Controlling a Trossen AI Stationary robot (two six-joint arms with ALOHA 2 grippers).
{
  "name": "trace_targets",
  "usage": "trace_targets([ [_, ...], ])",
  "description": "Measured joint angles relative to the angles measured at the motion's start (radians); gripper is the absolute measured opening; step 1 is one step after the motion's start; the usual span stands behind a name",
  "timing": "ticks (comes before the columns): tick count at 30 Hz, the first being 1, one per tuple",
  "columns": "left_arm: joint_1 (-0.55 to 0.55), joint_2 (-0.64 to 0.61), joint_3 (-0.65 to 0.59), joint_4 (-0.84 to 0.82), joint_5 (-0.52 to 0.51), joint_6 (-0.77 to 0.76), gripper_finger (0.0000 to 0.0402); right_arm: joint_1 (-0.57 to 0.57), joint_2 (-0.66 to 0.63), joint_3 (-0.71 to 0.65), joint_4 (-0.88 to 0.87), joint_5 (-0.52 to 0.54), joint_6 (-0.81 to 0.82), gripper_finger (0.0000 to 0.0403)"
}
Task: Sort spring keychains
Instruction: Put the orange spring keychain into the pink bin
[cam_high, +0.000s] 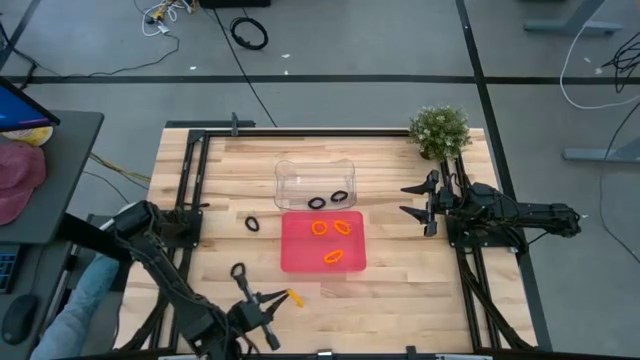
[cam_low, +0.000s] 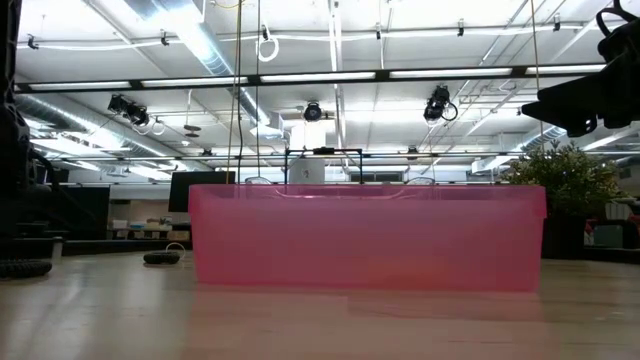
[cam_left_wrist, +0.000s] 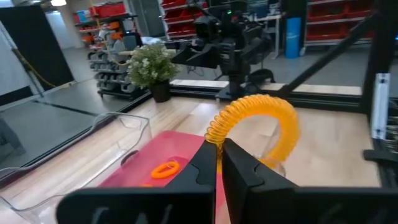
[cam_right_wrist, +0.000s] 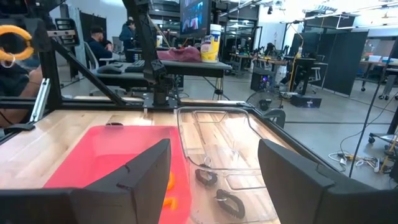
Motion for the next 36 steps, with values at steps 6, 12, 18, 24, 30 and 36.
trace_targets([
  [6,0.038,0.0,-0.001,-0.002,0.02,0.034,0.0007,0.0,0.0,0.0,0.0,0.0,0.0,0.0247],
  [12,0.088,-0.001,-0.001,-0.002,0.02,0.118,0.0007,0.0,0.0,0.0,0.0,0.0,0.0,0.0247],
  [18,0.16,-0.002,-0.001,-0.003,0.048,0.222,0.0007,0.0,0.0,0.0,0.0,0.0,0.0,0.0247],
  [24,0.242,-0.002,-0.001,-0.007,0.079,0.35,0.0007,0.0,0.0,0.0,0.0,0.0,0.0,0.0247],
  [30,0.333,-0.003,-0.001,-0.007,0.21,0.483,0.0007,0.0,0.0,0.0,0.0,0.0,0.0,0.0247],
  [36,0.402,-0.003,-0.001,-0.002,0.276,0.606,0.0007,0.0,0.0,0.0,0.0,0.0,0.0,0.0247],
])
